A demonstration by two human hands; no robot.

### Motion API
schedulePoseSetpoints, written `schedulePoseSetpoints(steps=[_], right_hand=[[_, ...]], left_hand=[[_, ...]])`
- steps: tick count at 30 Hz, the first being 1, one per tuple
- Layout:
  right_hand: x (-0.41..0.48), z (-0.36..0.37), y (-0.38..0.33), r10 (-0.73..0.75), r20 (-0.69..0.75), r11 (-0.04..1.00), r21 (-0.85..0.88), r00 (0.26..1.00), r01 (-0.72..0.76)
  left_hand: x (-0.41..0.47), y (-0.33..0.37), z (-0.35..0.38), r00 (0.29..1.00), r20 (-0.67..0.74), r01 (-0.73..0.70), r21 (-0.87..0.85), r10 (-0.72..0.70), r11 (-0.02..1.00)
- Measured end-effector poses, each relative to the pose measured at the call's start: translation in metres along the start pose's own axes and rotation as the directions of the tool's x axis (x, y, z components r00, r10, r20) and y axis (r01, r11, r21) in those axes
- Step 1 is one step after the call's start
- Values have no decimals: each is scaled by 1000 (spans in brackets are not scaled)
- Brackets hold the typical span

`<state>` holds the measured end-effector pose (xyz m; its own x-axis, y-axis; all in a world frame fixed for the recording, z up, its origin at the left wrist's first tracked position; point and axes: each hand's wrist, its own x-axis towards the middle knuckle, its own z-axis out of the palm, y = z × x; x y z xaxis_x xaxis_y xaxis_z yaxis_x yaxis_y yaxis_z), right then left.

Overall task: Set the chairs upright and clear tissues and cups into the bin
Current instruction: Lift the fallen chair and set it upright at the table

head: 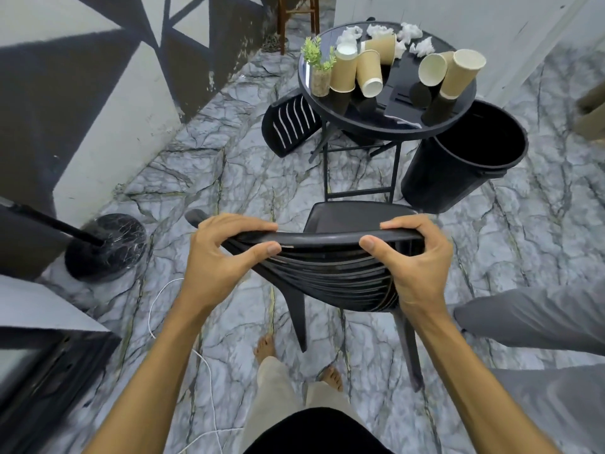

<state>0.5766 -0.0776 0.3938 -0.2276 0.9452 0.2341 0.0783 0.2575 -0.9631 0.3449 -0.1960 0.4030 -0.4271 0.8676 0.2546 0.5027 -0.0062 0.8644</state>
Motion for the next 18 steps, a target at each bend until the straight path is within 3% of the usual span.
schedulePoseSetpoints(steps=[4, 9, 18], right_hand=[[11, -31, 5, 6, 26, 999, 53, 1000, -8], [24, -57, 10, 2, 78, 999, 34, 997, -5], [50, -120, 20, 72, 89, 997, 17, 993, -74]], left_hand=[[7, -29, -16, 987, 76, 151, -119, -143, 981], [23, -50, -15, 959, 239, 198, -176, -153, 964], [52, -75, 16, 948, 254, 278, -369, -191, 887]])
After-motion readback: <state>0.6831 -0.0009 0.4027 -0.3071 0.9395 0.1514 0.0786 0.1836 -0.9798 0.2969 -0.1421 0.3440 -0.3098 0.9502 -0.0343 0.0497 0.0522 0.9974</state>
